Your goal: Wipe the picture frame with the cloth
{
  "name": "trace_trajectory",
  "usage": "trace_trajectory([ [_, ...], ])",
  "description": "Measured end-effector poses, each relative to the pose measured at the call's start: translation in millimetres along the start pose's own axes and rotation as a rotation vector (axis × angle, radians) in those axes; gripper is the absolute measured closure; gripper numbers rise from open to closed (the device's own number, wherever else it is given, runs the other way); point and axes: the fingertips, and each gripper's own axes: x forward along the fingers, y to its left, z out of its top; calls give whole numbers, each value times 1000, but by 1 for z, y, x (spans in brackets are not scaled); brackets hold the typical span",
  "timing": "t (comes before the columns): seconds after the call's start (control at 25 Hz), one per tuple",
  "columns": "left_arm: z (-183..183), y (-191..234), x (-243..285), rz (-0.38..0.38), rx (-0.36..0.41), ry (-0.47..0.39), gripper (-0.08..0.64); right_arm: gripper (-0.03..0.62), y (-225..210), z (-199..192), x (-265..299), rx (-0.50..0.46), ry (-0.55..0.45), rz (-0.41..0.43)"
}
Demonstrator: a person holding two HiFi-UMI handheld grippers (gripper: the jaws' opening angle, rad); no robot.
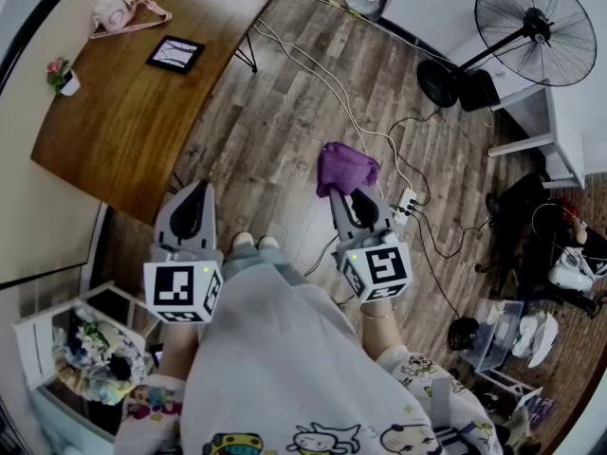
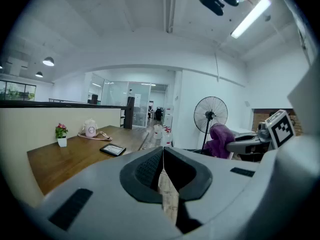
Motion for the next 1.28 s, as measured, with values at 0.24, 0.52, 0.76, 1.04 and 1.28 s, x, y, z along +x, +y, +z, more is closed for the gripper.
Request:
trace_trajectory([
  [0.24, -1, -3, 1, -13, 2, 17, 555, 541, -3, -3, -6, 55, -14, -16],
  [0.52, 0, -8, 0, 21, -11, 9, 534, 541, -11, -1, -6, 60, -35, 25],
  [0.76, 4, -11, 11, 18, -24, 16, 414, 541, -19, 3, 2, 67, -43, 51],
  [1.04, 2, 7, 39, 3, -45, 41, 318, 541, -27, 5, 36, 73, -41, 62],
  [1.28, 13, 45, 91, 9, -65, 38, 302, 541, -35, 18, 100, 58, -22, 87],
])
